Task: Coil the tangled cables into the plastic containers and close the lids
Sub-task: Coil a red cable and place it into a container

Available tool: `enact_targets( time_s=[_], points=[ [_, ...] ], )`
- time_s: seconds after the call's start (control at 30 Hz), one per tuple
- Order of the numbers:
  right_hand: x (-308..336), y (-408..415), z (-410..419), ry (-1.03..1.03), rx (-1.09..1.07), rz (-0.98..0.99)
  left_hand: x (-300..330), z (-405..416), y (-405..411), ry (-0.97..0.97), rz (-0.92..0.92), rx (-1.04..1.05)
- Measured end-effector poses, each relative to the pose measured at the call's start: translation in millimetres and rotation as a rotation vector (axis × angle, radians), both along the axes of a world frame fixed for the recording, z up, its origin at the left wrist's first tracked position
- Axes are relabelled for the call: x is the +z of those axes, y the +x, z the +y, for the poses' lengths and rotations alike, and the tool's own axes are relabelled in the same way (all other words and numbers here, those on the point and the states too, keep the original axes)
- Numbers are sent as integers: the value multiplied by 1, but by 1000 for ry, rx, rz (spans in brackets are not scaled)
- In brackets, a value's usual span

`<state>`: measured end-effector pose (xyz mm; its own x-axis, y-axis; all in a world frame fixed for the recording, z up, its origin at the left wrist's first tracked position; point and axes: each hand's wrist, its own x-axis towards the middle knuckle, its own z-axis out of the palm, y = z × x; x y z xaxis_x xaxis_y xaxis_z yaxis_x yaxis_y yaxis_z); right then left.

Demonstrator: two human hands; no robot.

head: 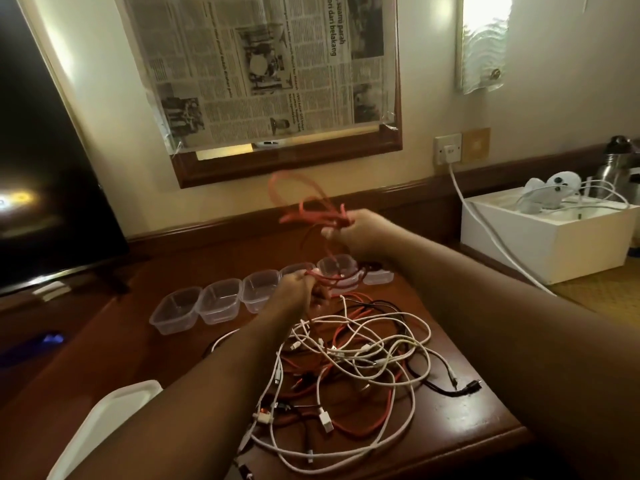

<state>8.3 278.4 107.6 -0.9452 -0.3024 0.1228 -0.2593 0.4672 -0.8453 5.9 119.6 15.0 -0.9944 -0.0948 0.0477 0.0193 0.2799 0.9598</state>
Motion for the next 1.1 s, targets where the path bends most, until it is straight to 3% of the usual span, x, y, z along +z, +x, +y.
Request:
enact_targets(
  time_s=[0.13, 0.3, 0.43, 0.53, 0.63, 0.87, 1.0, 1.1],
  points=[
    [-17, -2, 1, 32, 148, 34, 21, -11, -6, -39, 147, 142],
    [-22, -7, 4, 289, 180, 83, 50, -27, -7, -114, 429, 196],
    [-15, -5, 3, 229, 127, 89, 71, -26, -3, -179, 518, 219],
    [-10, -6, 0, 22, -14, 155, 79, -24, -7, -208, 524, 265],
    [-6, -8, 0, -462, -95, 125, 78, -25, -10, -184, 435, 289],
    [15, 1, 6, -1349, 168, -184, 41, -32, -13, -367, 240, 183],
    [19, 4, 9, -1368, 237, -209, 32, -31, -10, -527, 197, 114],
    [12, 4, 7, -1023, 73, -54, 40, -32, -8, -610, 228, 111]
  ],
)
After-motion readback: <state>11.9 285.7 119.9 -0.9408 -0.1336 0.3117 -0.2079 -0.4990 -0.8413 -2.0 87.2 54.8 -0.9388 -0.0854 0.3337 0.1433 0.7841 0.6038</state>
